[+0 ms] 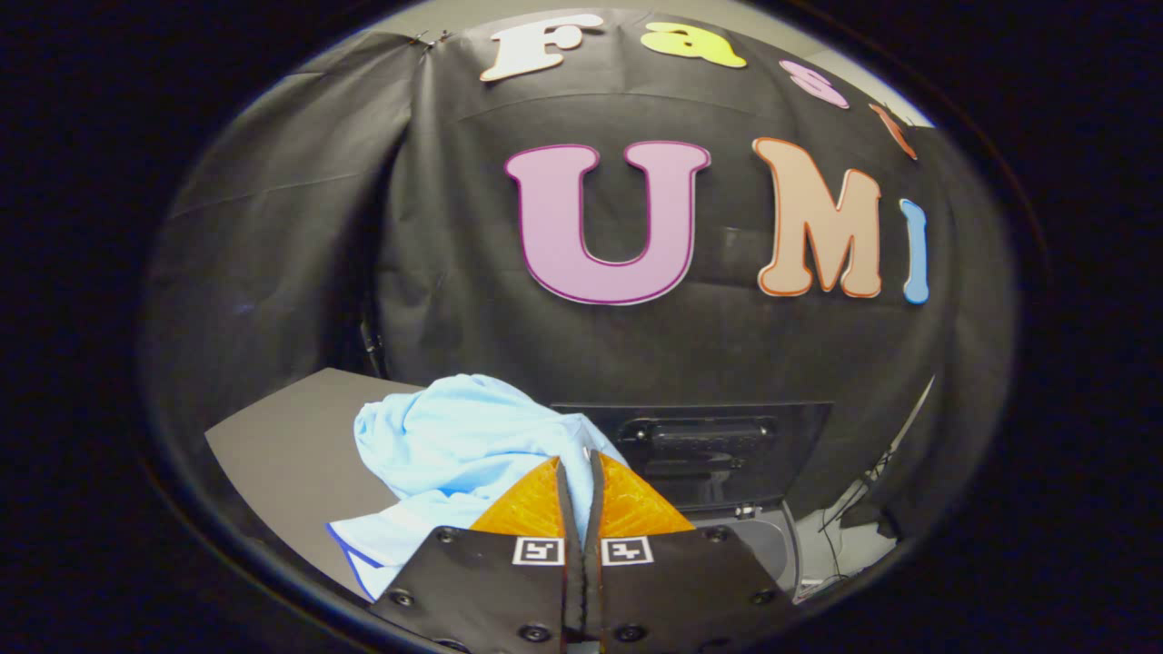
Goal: Put the clothes into the washing machine and then close the washing machine lid.
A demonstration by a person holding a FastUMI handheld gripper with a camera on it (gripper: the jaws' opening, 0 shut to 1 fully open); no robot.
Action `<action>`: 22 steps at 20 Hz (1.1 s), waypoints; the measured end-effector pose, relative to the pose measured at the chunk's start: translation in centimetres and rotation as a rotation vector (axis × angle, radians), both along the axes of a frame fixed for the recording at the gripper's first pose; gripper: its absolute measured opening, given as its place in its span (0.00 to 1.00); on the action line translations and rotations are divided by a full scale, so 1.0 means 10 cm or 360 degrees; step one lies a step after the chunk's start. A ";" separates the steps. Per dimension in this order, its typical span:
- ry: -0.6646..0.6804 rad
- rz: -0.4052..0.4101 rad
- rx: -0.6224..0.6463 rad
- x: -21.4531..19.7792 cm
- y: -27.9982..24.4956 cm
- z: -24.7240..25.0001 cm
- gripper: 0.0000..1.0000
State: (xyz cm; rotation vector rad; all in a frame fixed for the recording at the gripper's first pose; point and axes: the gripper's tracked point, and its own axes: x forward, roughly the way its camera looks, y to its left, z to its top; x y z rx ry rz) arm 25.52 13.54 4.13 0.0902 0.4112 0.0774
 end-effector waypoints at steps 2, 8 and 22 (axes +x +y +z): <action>0.0012 -0.0053 0.0000 0.04 -0.16 -0.06 0.01; 0.0084 -0.0155 -0.0016 0.12 -0.47 -0.39 0.01; 0.0306 -0.0308 0.0151 0.22 -0.90 -1.33 0.18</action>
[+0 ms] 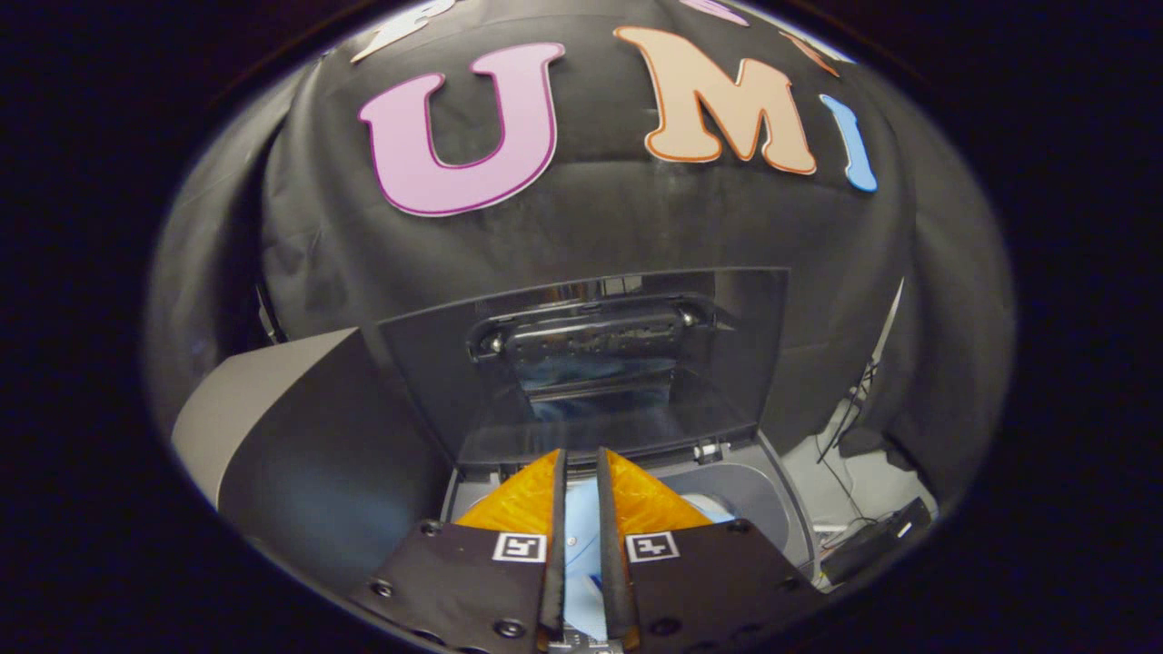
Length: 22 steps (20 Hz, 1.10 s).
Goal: Put the clothes into the washing machine and then close the washing machine lid.
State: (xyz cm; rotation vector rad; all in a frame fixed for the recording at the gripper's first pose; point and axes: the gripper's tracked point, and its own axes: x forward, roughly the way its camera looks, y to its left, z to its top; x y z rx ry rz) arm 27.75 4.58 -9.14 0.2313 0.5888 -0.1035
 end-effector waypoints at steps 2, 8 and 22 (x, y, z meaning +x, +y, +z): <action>-0.0037 -0.0007 0.0006 -0.01 -0.05 0.06 0.15; -0.0102 0.0035 -0.0046 -0.09 -0.02 0.18 0.15; -0.0378 0.0108 -0.0145 -0.60 -0.05 0.63 0.15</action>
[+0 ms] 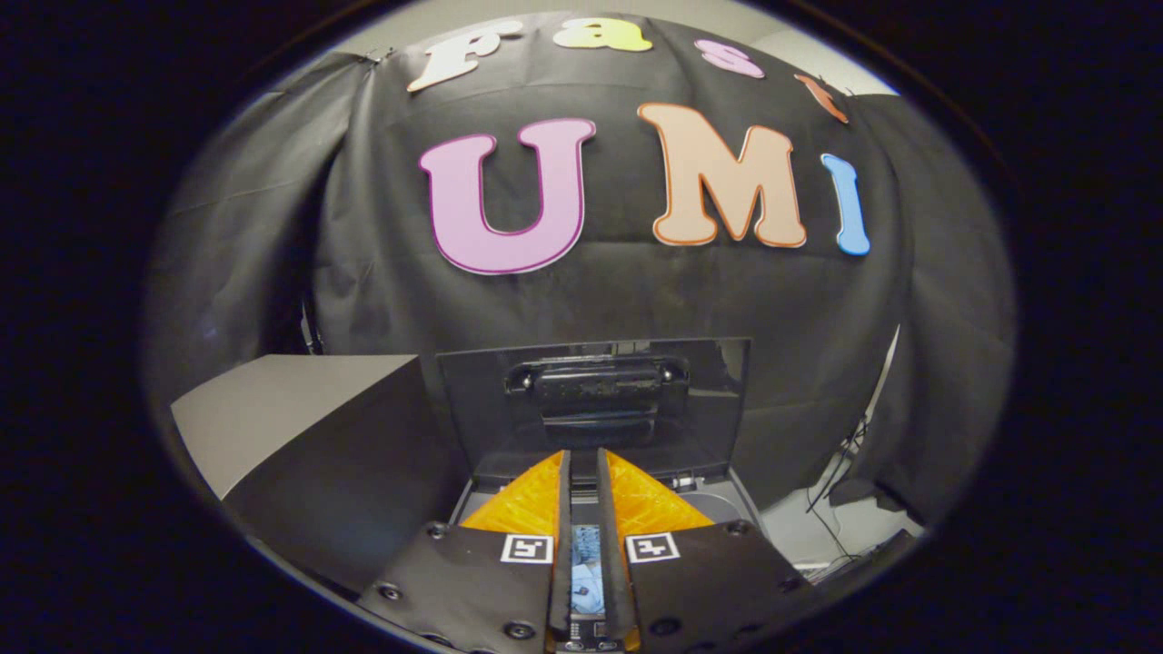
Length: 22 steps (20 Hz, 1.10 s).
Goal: Put the clothes into the washing machine and then close the washing machine lid.
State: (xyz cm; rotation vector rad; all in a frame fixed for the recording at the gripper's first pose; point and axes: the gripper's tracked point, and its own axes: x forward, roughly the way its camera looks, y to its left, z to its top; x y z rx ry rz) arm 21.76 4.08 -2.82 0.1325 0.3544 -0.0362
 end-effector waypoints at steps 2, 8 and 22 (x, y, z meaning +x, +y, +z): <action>-0.0072 -0.0004 -0.0003 -0.08 -0.07 0.08 0.15; -0.0258 0.0003 -0.0081 -0.38 -0.30 0.35 0.15; -0.0477 0.0030 -0.0074 -0.95 -0.55 0.40 0.15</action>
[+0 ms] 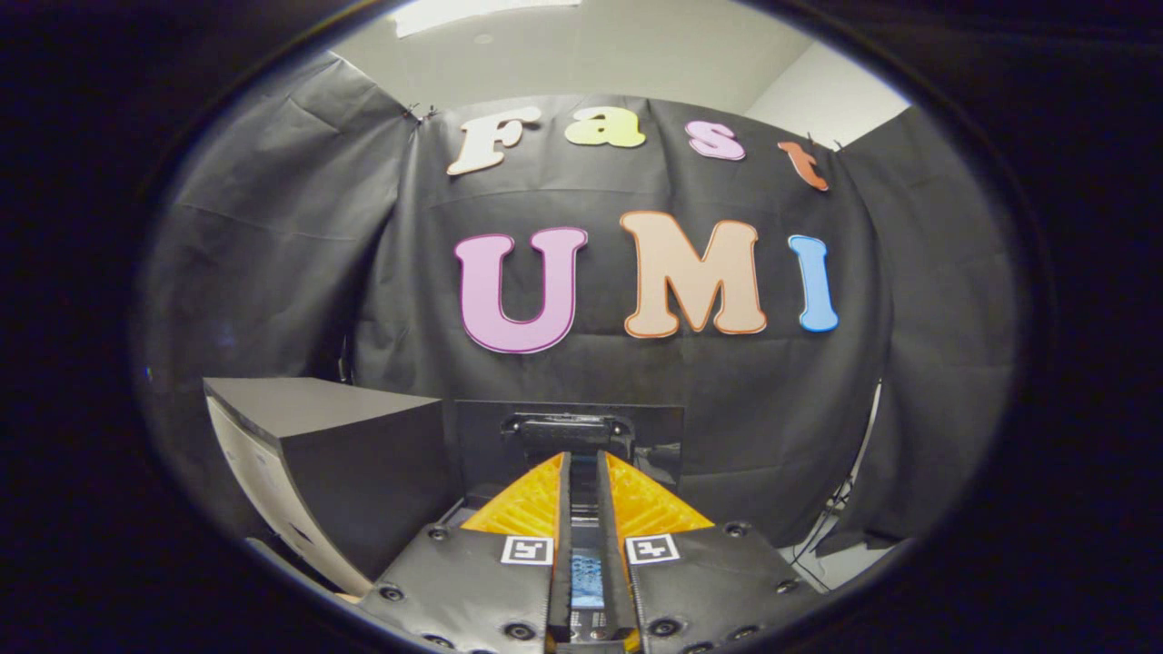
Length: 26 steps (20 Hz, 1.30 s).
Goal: Put the clothes into the washing machine and then close the washing machine lid.
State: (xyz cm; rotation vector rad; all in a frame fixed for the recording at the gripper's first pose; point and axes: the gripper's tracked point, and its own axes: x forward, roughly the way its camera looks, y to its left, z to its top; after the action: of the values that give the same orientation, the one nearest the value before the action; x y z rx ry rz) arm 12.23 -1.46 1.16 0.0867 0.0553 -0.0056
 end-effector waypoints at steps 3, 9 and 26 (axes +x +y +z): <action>0.0018 0.0011 0.0018 0.02 0.00 0.04 0.15; -0.0010 0.0037 0.0032 0.36 0.08 0.29 0.15; 0.0136 0.0036 -0.0089 2.63 0.72 0.07 0.97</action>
State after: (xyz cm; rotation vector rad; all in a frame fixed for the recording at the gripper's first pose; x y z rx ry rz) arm 38.55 5.78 1.85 0.0298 0.1418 0.0117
